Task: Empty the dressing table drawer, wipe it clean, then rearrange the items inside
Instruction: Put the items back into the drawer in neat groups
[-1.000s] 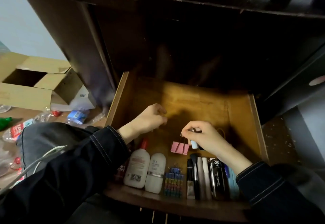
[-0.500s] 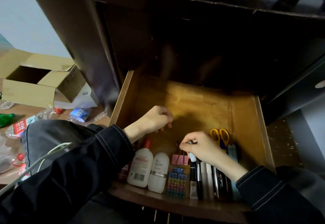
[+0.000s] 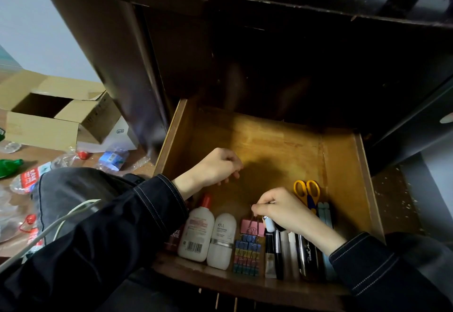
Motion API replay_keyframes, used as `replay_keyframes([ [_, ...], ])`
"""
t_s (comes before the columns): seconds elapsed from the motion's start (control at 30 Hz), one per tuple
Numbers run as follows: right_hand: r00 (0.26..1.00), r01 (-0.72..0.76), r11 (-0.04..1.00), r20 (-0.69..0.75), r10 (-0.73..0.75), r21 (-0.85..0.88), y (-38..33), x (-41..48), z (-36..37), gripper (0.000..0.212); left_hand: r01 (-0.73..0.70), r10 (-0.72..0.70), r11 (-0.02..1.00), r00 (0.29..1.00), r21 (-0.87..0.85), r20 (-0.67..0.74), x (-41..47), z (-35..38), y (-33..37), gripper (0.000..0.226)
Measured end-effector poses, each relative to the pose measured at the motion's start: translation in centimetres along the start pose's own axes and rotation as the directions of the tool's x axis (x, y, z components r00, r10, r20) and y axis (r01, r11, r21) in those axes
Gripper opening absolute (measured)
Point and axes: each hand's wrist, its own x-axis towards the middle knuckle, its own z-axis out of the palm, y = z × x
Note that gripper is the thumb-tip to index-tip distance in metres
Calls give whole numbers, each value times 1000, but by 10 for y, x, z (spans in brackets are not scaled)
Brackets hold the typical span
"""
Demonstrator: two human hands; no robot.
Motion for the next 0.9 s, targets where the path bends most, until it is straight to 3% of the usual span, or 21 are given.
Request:
replay_keyframes([
  [0.5,1000,-18,1000,10,17,22,-3,-4,-1,18,-7,7,1000,1000,-9,10,3,0,-4,14],
  [0.6,998,-29,992,-60,36,123,-6,-6,-12,11,-30,30,999,1000,-9,0,2,-1,-3,12],
  [0.73,976,-26,961,-199,83,275,-11,-12,-27,13,-274,262,956,958,107,114,-12,2,5,15],
  [0.83,969,-87,849,-155,195,521,-15,-13,-30,14,-528,479,817,846,231,235,-26,17,14,36],
  [0.9,946,-151,742,-123,301,653,-20,-11,-30,13,-641,603,709,767,292,221,-34,28,19,37],
])
